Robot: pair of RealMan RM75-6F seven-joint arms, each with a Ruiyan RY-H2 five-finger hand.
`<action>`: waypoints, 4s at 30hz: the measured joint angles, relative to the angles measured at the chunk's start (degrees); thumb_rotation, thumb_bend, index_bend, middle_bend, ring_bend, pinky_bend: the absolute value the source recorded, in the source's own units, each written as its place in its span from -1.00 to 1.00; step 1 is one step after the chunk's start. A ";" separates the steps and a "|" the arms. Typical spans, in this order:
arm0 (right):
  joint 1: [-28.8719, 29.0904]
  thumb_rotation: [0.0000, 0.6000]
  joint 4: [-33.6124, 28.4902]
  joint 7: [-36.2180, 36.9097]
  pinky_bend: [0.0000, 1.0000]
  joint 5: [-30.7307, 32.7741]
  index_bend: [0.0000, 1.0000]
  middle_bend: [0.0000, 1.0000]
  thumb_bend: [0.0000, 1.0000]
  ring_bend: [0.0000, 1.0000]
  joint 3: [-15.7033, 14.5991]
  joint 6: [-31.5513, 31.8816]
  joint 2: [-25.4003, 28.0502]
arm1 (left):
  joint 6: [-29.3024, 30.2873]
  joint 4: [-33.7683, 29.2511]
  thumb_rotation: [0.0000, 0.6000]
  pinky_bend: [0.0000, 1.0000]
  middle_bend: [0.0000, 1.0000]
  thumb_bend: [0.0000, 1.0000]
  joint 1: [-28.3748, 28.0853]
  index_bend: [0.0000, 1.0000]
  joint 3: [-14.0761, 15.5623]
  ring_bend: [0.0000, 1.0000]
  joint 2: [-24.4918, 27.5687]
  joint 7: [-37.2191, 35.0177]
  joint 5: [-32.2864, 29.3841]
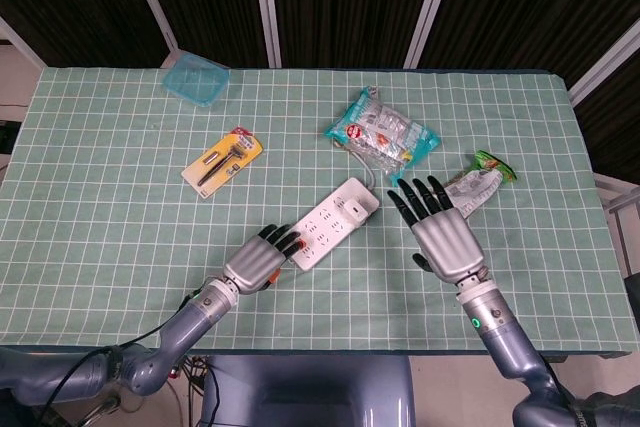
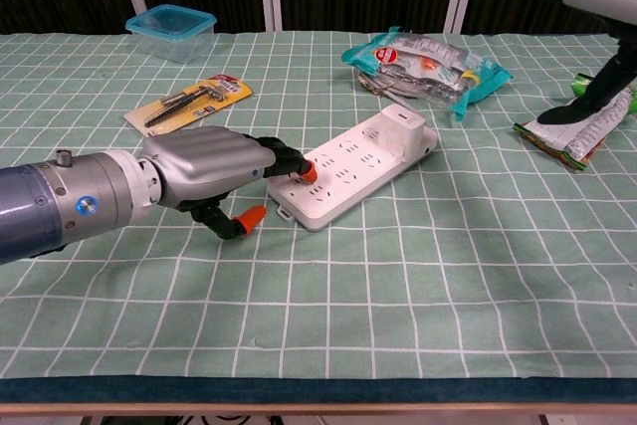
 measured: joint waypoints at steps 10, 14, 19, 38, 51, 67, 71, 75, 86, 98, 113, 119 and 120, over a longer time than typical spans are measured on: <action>4.22 1.00 1.50 -4.11 -0.92 4.19 -1.00 -1.00 -0.53 -1.00 0.62 -0.72 -4.15 | -0.46 2.46 1.00 -0.73 -0.84 0.16 -1.40 -0.70 0.55 -0.99 -1.78 -4.13 1.78; 5.71 1.00 2.11 -5.19 -0.91 5.50 -1.00 -1.00 -0.53 -1.00 0.57 -1.06 -5.54 | 0.36 3.33 1.00 -0.73 -0.84 0.16 -1.50 -0.70 0.84 -0.99 -2.49 -5.69 3.15; 6.84 1.00 2.75 -5.82 -0.91 6.76 -1.00 -1.00 -0.53 -1.00 0.04 -0.89 -6.89 | 0.30 4.85 1.00 -0.73 -0.84 0.16 -1.94 -0.70 1.23 -0.98 -3.47 -7.14 3.48; 13.55 1.00 11.75 -6.67 -0.57 8.94 -0.78 -0.77 -0.53 -0.79 -0.34 -4.98 -12.44 | 0.95 6.09 1.00 -0.70 -0.82 0.16 -2.28 -0.68 3.85 -0.95 -5.03 -8.11 3.95; 18.91 1.00 23.83 -7.65 -0.50 14.10 -0.59 -0.61 -0.50 -0.64 -0.10 -8.56 -18.70 | 1.14 6.65 1.00 -0.70 -0.82 0.16 -2.48 -0.68 4.37 -0.95 -4.35 -9.43 4.50; 20.95 1.00 30.93 -5.97 -0.47 17.43 -0.44 -0.50 -0.44 -0.53 -2.20 -10.35 -21.26 | 1.08 7.74 1.00 -0.70 -0.82 0.16 -2.73 -0.68 5.06 -0.95 -4.60 -10.70 4.97; 21.33 1.00 32.38 -5.63 -0.46 17.53 -0.43 -0.50 -0.44 -0.53 -2.48 -10.58 -21.92 | 1.11 7.98 1.00 -0.70 -0.82 0.16 -2.71 -0.68 5.19 -0.95 -4.65 -10.92 4.95; 21.84 1.00 34.24 -5.18 -0.42 17.74 -0.40 -0.47 -0.43 -0.51 -2.80 -11.03 -22.73 | 1.03 8.28 1.00 -0.70 -0.82 0.16 -2.77 -0.68 5.46 -0.95 -4.73 -11.10 5.26; 22.60 1.00 36.84 -2.91 -0.42 17.09 -0.29 -0.47 -0.36 -0.51 -3.49 -11.70 -24.24 | 0.86 9.56 1.00 -0.70 -0.83 0.16 -2.71 -0.68 5.73 -0.95 -5.49 -12.06 5.15; 23.29 1.00 39.45 -1.91 -0.42 16.91 -0.18 -0.46 -0.19 -0.51 -4.09 -12.21 -25.62 | 1.01 10.00 1.00 -0.70 -0.83 0.16 -2.58 -0.68 6.07 -0.95 -5.63 -12.51 5.46; 23.45 1.00 38.68 -1.25 -0.42 15.96 0.18 -0.44 0.34 -0.51 -4.60 -11.54 -25.17 | 0.90 10.23 1.00 -0.70 -0.82 0.16 -2.66 -0.68 6.31 -0.95 -6.14 -12.48 5.54; 23.38 1.00 37.51 -1.27 -0.42 15.46 0.26 -0.44 0.34 -0.51 -4.70 -10.70 -24.79 | 0.84 10.14 1.00 -0.70 -0.82 0.16 -2.67 -0.68 6.43 -0.95 -6.27 -12.14 5.40; 23.37 1.00 37.35 -1.27 -0.42 15.32 0.26 -0.44 0.34 -0.51 -4.68 -10.45 -24.70 | 0.88 10.06 1.00 -0.69 -0.82 0.16 -2.67 -0.68 6.44 -0.95 -6.24 -12.07 5.40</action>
